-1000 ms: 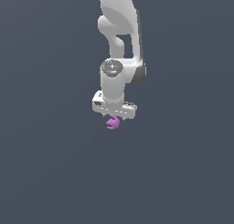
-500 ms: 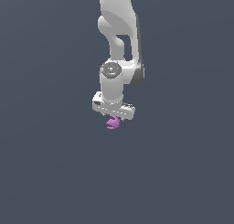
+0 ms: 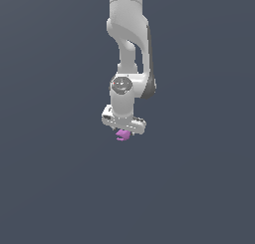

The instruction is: Pick up the object and move it to a goal position.

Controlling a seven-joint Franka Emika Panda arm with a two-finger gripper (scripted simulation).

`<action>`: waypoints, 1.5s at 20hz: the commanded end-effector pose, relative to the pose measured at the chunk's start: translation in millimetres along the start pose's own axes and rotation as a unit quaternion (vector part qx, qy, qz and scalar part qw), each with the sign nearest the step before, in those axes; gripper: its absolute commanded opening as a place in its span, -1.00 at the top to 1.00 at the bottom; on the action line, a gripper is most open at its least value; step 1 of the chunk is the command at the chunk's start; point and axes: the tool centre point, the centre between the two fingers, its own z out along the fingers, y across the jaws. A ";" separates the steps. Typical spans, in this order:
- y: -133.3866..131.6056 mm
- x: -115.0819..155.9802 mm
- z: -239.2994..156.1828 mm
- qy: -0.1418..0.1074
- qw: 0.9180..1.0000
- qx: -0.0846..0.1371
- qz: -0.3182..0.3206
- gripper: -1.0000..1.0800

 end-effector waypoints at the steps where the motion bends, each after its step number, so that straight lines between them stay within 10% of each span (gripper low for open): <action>1: 0.1 -0.1 10.1 0.000 1.000 0.000 0.001 -0.92; 6: -0.1 0.7 16.9 0.000 1.000 0.000 0.001 -0.92; 7: -0.1 0.7 16.9 0.000 1.000 0.000 0.001 1.00; 30: 31.6 2.4 -26.7 0.000 1.000 0.001 0.001 1.00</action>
